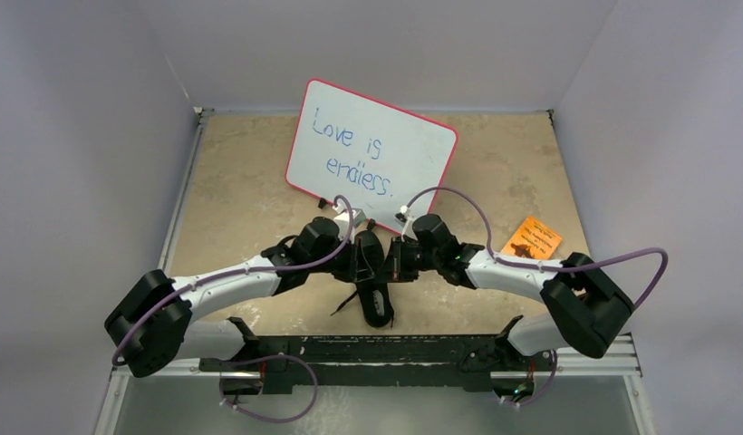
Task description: Tie the shoes
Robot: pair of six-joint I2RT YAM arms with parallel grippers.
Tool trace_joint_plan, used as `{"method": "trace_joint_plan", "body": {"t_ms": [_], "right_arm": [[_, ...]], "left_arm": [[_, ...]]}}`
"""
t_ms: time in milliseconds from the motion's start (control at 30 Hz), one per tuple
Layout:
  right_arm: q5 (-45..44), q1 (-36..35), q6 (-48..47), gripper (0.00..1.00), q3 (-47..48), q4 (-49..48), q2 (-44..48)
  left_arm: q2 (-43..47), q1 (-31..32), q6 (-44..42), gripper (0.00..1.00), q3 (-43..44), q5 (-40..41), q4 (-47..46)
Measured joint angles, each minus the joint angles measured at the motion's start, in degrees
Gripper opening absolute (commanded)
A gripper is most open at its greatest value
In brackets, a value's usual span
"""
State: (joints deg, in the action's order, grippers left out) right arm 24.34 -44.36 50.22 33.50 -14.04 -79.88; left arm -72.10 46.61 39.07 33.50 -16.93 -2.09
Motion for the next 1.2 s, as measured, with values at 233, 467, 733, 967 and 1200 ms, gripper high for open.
{"method": "trace_joint_plan", "body": {"t_ms": [233, 467, 733, 967, 1200], "right_arm": [[-1.0, -0.7, 1.5, 0.00, -0.2, -0.5, -0.1], [-0.9, -0.7, 1.4, 0.00, -0.2, -0.7, -0.1], [-0.9, -0.7, 1.0, 0.00, -0.7, -0.5, -0.1], [-0.7, -0.7, 0.5, 0.00, -1.1, -0.3, -0.1], [-0.4, -0.7, 0.1, 0.00, -1.2, 0.0, -0.1]], "left_arm": [[1.5, 0.0, 0.5, 0.28, -0.4, 1.9, 1.0], [3.3, -1.2, -1.0, 0.42, -0.3, 4.2, 4.1], [-0.2, -3.9, -1.9, 0.48, -0.2, 2.1, 3.3], [-2.1, -8.0, -2.7, 0.48, -0.2, -3.8, -0.2], [-6.8, -9.0, -3.1, 0.48, -0.3, -11.7, -3.0]]}}
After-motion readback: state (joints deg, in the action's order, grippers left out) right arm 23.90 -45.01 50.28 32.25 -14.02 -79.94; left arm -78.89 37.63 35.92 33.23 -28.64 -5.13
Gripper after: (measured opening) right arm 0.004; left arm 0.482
